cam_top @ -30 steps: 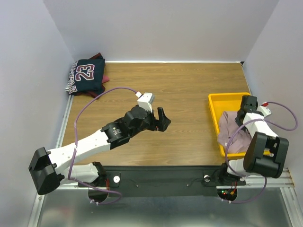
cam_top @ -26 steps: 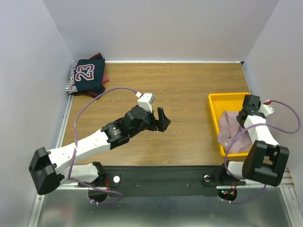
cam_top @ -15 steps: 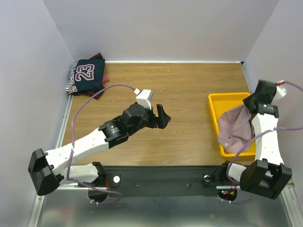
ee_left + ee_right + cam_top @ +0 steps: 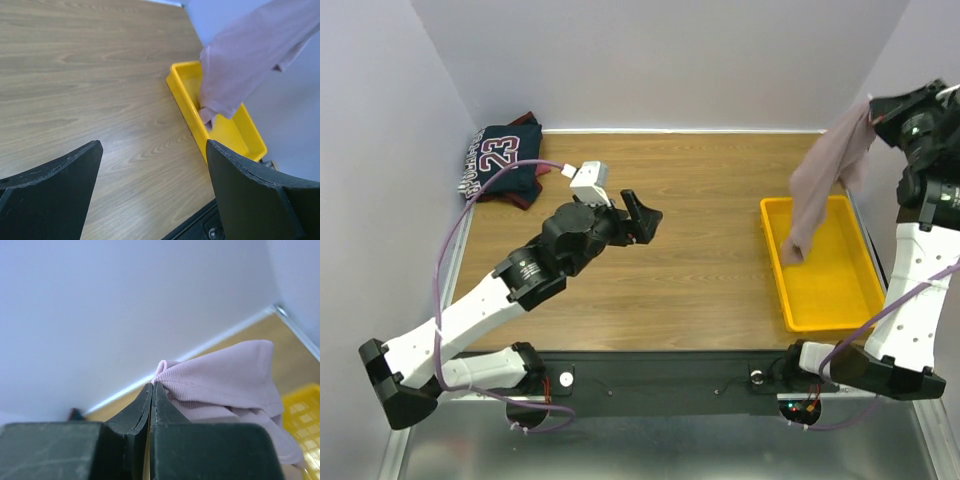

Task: Fold and stack the tank tops
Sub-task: Move the tank top to the center of the board

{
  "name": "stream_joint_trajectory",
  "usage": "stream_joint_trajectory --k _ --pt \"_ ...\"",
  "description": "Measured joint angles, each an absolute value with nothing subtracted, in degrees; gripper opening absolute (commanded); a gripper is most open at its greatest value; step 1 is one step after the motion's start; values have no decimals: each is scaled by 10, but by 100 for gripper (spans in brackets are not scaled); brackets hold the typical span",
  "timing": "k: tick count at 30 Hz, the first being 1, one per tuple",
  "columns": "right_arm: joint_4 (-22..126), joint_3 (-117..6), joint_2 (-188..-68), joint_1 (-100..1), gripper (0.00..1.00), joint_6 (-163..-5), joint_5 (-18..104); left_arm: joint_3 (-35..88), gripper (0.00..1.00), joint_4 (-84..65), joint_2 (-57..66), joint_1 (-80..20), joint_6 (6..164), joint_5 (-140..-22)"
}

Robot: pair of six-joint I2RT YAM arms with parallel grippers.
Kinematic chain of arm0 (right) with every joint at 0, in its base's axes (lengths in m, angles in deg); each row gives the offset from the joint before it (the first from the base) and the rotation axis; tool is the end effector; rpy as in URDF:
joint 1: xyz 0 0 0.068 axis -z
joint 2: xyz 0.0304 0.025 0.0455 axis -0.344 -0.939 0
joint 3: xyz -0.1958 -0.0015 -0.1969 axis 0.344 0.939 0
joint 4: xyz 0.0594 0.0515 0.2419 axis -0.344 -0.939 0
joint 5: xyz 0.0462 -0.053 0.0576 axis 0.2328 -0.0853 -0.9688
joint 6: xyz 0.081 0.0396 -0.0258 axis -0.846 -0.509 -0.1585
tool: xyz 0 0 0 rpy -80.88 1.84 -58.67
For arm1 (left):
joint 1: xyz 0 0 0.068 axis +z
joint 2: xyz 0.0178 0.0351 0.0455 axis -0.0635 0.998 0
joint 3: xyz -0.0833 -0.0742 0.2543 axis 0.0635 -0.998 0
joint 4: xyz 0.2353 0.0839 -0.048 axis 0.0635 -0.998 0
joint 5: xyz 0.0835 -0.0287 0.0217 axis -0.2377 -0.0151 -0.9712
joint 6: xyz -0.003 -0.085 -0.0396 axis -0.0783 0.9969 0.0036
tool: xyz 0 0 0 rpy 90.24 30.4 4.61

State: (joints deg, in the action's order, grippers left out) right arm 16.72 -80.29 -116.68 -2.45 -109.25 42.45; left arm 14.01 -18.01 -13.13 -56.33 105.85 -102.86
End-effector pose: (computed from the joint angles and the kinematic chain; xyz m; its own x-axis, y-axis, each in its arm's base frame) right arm 0.2489 -0.0672 0.5233 0.0170 0.5494 -0.8354 0.1923 0.8181 0.5419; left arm 0.1784 -0.2010 0.3954 -0.3792 -0.3628 -0.8512 0.5045 0.6901 -0.5189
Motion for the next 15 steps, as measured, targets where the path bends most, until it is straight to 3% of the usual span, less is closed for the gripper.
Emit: stream_joint_trajectory --k 8,11,15 --pt "213 -953 -1234 -73 0 -1142 296 147 96 -193 -189 -530 1069 -1076" --pt "215 -965 -1256 -167 0 -1141 316 147 96 -193 -201 -519 1072 -1090" --pt "221 -953 -1309 -383 0 -1106 380 147 96 -204 -215 -508 1081 -1113"
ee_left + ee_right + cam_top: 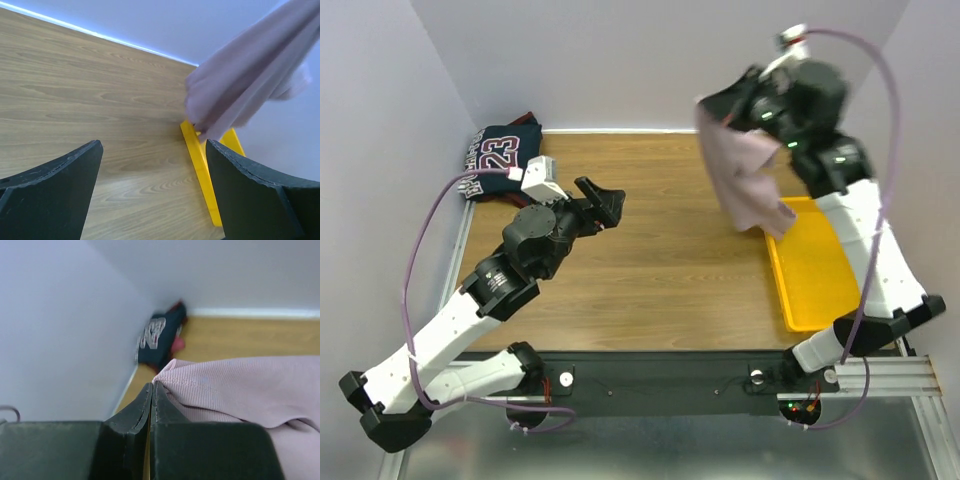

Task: Fold and stack the tank tops
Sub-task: Move the tank top to the center of the board

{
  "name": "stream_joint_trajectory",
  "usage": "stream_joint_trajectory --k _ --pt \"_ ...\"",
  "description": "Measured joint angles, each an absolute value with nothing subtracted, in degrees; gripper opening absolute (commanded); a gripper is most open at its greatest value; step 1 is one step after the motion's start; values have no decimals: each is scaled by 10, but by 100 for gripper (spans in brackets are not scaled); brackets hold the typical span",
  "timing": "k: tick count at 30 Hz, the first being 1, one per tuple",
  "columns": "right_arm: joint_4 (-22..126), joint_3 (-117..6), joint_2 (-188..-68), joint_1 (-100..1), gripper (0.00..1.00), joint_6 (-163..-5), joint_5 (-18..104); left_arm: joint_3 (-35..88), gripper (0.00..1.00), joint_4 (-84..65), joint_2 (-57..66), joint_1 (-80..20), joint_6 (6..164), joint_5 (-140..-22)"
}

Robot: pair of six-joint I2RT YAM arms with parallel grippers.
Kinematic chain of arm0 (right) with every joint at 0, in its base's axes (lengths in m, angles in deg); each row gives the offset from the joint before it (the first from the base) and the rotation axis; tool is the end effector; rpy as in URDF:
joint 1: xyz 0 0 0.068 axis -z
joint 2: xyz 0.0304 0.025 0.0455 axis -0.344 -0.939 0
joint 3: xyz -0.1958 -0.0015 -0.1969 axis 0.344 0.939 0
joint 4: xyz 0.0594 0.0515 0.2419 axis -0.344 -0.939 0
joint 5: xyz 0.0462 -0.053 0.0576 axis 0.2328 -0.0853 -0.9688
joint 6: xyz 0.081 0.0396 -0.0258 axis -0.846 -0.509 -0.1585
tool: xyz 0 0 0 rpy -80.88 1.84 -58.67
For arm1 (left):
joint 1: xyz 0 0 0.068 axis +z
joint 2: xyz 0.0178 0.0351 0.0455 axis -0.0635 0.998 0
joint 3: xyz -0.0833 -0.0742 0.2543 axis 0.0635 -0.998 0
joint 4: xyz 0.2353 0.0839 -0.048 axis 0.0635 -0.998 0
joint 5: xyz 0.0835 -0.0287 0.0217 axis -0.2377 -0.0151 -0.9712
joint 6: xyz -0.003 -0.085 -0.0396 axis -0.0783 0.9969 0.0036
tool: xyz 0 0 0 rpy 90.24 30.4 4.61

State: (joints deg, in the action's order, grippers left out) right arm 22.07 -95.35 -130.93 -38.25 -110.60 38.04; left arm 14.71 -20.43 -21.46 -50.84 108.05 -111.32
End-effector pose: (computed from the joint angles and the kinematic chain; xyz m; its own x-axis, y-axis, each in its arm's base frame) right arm 0.2982 0.1166 0.5580 -0.2679 0.4813 -0.8346 -0.4287 0.7162 0.5507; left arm 0.1727 -0.1395 0.4263 -0.2213 -0.5361 -0.8146 0.3610 0.7309 -0.5792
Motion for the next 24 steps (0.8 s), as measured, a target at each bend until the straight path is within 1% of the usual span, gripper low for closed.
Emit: stream_joint_trajectory --k 1,4,6,8,10,12,15,16,17,18,20,21,24 --pt "222 -932 -1323 -434 1 -1094 409 147 97 -207 -218 -506 1084 -1119" --pt "226 -859 -1346 -542 0 -1070 468 147 98 -227 -238 -496 1101 -1148" --pt "235 -801 -1354 -594 0 -1063 502 143 98 -234 -255 -484 1114 -1162" --pt "245 -720 -1353 -634 0 -1061 532 130 99 -240 -276 -469 1128 -1175" --pt "264 -621 -1343 -673 3 -1064 548 108 99 -241 -288 -458 1138 -1181" --pt "292 -525 -1321 -691 7 -1078 558 86 99 -236 -296 -449 1143 -1174" --pt "310 -390 -1266 -714 23 -1106 574 53 98 -224 -276 -441 1146 -1145" --pt "312 -356 -1253 -725 36 -1115 583 42 98 -218 -256 -438 1147 -1128" --pt "313 -337 -1246 -738 44 -1127 592 35 98 -214 -241 -436 1146 -1116" --pt "322 -312 -1238 -765 59 -1143 605 22 98 -205 -214 -434 1146 -1096" --pt "336 -279 -1226 -809 68 -1164 618 5 98 -193 -172 -431 1146 -1069" --pt "339 -262 -1214 -833 76 -1179 627 -10 97 -184 -145 -431 1146 -1054" --pt "335 -224 -1157 -869 87 -1218 655 -47 93 -175 -87 -430 1146 -1018"
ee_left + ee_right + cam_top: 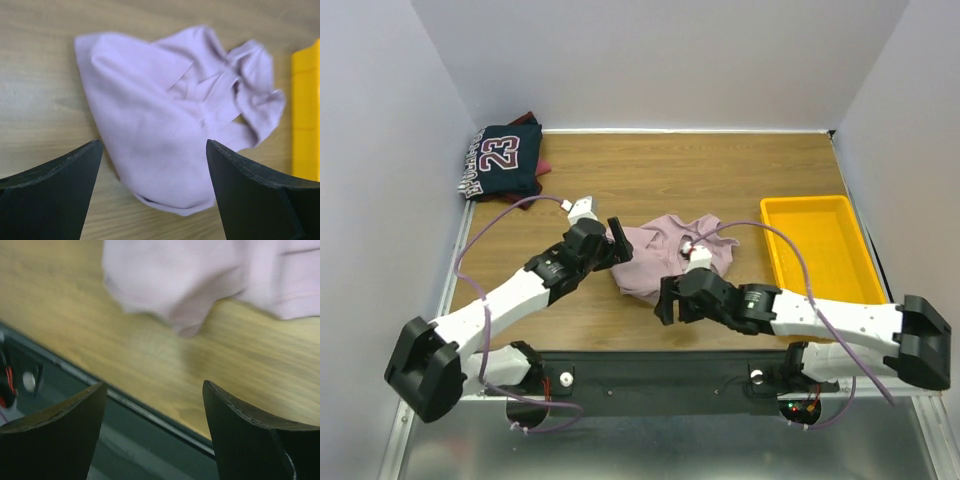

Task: Fold and stack the tank tops
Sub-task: Move the tank top to the center of the board, then flatten the tank top out

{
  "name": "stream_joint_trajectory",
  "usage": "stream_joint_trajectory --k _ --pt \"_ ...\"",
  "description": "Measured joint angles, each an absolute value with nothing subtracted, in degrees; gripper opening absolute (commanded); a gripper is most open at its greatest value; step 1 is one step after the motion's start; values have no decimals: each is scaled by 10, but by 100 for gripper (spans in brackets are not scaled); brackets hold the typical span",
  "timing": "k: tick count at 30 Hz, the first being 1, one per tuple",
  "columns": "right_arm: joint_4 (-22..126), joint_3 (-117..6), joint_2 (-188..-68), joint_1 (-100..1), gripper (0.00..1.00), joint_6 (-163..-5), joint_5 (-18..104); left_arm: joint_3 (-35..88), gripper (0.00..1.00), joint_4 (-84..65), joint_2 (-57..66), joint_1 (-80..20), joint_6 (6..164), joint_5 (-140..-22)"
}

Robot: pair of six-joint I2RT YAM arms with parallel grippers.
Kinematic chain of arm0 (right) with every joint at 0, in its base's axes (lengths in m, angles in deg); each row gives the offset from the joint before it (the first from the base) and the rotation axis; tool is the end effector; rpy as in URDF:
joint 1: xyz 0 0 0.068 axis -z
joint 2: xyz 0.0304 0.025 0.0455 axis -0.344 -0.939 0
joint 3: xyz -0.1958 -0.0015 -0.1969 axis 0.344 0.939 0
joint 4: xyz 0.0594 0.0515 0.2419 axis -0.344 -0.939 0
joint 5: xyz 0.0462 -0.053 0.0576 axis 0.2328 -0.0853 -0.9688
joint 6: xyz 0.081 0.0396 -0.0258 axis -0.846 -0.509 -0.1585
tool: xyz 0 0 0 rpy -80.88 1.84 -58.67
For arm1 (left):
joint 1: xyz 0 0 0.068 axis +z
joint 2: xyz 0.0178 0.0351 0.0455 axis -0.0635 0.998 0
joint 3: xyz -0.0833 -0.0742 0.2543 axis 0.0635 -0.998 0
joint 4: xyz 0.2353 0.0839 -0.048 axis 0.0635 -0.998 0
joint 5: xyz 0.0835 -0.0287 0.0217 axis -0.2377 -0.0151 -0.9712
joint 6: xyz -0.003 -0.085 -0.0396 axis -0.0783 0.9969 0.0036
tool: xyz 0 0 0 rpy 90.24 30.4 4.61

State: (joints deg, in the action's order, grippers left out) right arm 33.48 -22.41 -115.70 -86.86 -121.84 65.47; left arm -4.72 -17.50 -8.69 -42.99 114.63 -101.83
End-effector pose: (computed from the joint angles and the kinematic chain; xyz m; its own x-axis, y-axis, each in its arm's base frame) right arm 0.1272 0.2398 0.2013 -0.7734 -0.0764 -0.6293 -0.3787 0.8517 0.3621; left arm 0.2258 -0.1611 0.2485 -0.5749 -0.3604 -0.7346 0.1175 0.8521 -0.5100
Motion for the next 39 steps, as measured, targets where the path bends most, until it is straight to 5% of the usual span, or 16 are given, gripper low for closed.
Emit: stream_joint_trajectory --k 6,18,22,26,28,30,31,39 --pt "314 -213 -1098 -807 86 -1273 745 -53 86 -141 -2 -429 1146 -977" --pt "316 -307 -1327 -525 86 -1217 741 34 86 -133 84 -511 1087 -968" --pt "330 -381 -1410 -509 72 -1200 737 56 83 -143 121 -542 1072 -987" --pt "344 -446 -1482 -498 26 -1186 724 56 61 -157 145 -542 1069 -1004" --pt "349 -477 -1520 -484 9 -1178 713 56 38 -163 151 -537 1069 -1012" --pt "346 -508 -1551 -469 4 -1172 707 56 7 -163 152 -529 1068 -1017" --pt "346 -539 -1578 -456 1 -1168 701 56 0 -162 152 -524 1072 -1015" --pt "332 -818 -1731 -390 3 -1104 693 -7 0 -147 51 -388 1100 -1006"
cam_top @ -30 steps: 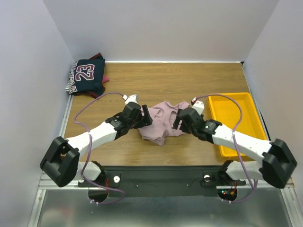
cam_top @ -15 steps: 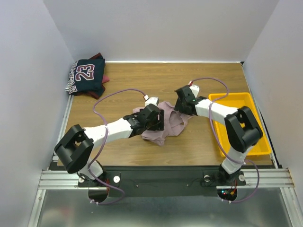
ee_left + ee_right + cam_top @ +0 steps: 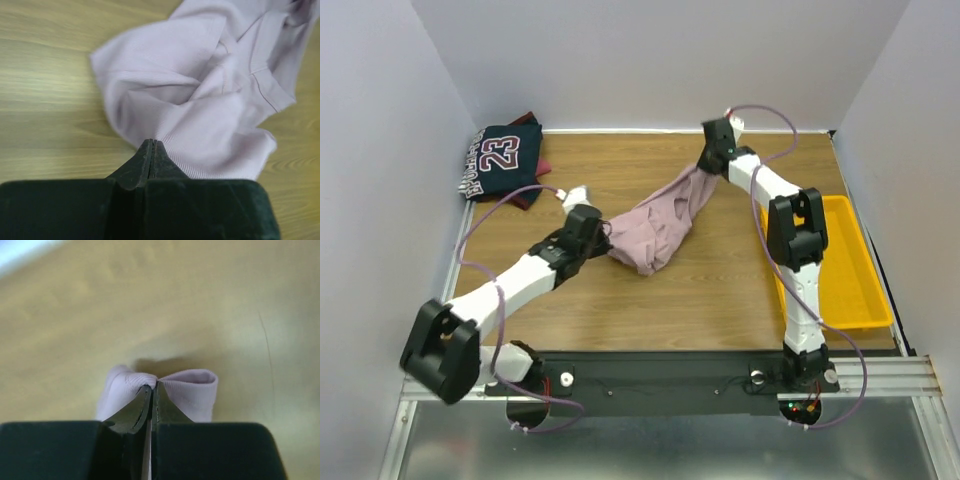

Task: Fold and stack the tank tops
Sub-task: Flatten the tank top out

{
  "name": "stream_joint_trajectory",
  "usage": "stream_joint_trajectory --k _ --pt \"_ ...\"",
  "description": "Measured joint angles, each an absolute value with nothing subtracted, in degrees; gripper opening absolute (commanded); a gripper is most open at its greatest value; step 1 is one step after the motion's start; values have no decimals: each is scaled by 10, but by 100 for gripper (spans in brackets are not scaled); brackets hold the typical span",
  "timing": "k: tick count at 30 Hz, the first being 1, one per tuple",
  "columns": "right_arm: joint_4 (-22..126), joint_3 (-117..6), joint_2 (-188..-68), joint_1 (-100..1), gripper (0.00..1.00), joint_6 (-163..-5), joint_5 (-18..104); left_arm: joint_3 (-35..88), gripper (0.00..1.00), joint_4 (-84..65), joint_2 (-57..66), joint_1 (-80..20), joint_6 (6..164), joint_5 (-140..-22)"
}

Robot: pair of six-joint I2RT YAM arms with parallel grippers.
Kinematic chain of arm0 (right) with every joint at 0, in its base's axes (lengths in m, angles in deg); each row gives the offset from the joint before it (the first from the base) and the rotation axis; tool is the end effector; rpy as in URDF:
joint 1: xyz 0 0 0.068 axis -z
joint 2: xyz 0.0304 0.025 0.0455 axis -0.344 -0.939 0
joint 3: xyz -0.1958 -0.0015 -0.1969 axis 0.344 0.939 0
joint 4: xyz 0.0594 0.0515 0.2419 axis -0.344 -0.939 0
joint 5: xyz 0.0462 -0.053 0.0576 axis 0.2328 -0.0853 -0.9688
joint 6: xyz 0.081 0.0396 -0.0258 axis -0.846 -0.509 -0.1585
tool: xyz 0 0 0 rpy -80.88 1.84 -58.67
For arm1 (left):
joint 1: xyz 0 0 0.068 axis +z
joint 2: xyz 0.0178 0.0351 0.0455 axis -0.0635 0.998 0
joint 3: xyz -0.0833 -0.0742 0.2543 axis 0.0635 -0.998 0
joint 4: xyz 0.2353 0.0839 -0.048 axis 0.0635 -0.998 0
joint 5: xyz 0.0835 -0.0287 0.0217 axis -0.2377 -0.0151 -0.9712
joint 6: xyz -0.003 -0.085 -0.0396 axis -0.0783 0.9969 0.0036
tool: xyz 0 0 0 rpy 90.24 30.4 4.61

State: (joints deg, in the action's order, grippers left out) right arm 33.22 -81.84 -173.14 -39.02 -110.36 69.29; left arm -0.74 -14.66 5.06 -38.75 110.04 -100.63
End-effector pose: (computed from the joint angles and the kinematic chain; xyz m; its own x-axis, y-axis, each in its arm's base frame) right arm 0.5110 0.1459 0.1810 -0.5920 0.3467 -0.7275 0.2899 0.9339 0.2092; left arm 0.2705 -0.1695 0.2143 -0.6251 -0.2757 -0.7302 0.0691 0.9123 -0.4036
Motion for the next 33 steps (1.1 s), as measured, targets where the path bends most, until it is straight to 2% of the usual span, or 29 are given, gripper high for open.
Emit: stream_joint_trajectory --k 1,4,6,7,9,10,11,13,14,15,18,23,29,33 --pt "325 -861 -1751 -384 10 -1096 692 -22 0 -148 11 -373 1110 -1013" --pt "325 -967 -1794 -370 18 -1075 685 -42 0 -142 -57 -357 1134 -1018" --pt "324 -997 -1798 -364 31 -1067 681 -60 0 -132 -82 -356 1152 -1016" --pt "324 -1004 -1798 -363 41 -1062 678 -76 0 -121 -85 -356 1162 -1009" --pt "327 -1003 -1794 -363 53 -1058 673 -106 0 -106 -75 -356 1178 -990" --pt "325 -998 -1792 -364 62 -1056 670 -125 0 -97 -65 -356 1185 -977" --pt "325 -984 -1786 -365 67 -1053 662 -143 0 -94 -54 -357 1190 -967" --pt "320 -941 -1766 -368 73 -1048 651 -179 14 -94 -37 -359 1198 -951" --pt "316 -925 -1758 -370 73 -1048 648 -193 22 -97 -35 -359 1201 -946" --pt "315 -897 -1743 -373 73 -1047 647 -197 35 -102 -35 -360 1202 -944" --pt "303 -815 -1685 -393 69 -1046 651 -188 50 -93 -36 -362 1199 -941" --pt "302 -715 -1600 -437 59 -1063 649 -84 52 -78 13 -367 1177 -949" --pt "324 -635 -1563 -441 60 -1096 613 103 55 -72 158 -371 1148 -970" --pt "342 -566 -1550 -445 66 -1115 584 188 57 -96 236 -373 1129 -1001"
